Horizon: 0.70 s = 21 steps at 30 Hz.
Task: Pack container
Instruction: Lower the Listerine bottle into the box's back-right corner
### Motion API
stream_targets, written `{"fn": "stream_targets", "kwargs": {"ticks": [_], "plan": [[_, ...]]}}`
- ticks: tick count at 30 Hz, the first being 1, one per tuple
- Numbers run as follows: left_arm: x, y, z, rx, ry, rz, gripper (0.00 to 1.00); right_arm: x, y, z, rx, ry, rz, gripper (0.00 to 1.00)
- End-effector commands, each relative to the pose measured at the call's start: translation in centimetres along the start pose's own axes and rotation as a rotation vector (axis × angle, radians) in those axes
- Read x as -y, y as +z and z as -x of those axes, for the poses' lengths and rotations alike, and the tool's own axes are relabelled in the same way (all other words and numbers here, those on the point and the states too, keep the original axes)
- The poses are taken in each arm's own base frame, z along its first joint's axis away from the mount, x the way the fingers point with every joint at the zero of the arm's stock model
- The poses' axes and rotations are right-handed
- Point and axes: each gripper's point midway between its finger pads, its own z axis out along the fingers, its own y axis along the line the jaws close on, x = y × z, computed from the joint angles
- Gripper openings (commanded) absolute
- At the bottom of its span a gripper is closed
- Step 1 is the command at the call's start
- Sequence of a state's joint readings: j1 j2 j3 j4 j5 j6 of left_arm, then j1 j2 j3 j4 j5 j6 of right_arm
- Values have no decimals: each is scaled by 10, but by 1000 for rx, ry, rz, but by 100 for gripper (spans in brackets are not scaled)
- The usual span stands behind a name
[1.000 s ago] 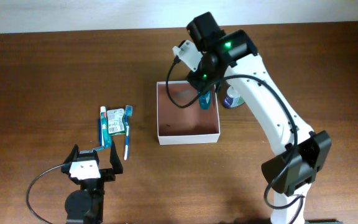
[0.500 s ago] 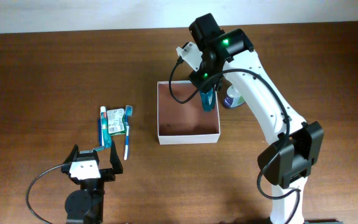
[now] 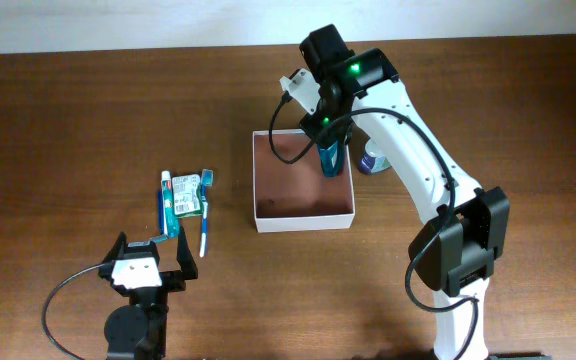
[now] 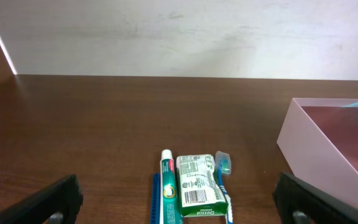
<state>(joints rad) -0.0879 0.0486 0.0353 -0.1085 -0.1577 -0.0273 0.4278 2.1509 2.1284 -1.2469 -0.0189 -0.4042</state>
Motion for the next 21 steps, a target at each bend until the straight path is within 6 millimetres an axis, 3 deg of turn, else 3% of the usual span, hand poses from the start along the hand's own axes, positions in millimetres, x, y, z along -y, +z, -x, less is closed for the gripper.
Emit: {"fn": "stream_targets", "kwargs": {"ticks": [1, 13, 16, 21], "plan": [[-3, 1, -3, -5, -3, 13, 100, 7, -6, 5, 23, -6, -25, 11], [-3, 1, -3, -5, -3, 13, 100, 7, -6, 5, 22, -6, -25, 13], [-3, 1, -3, -5, -3, 13, 100, 7, -6, 5, 22, -6, -24, 27], [-3, 1, -3, -5, -3, 13, 100, 7, -6, 5, 22, -6, -24, 28]]}}
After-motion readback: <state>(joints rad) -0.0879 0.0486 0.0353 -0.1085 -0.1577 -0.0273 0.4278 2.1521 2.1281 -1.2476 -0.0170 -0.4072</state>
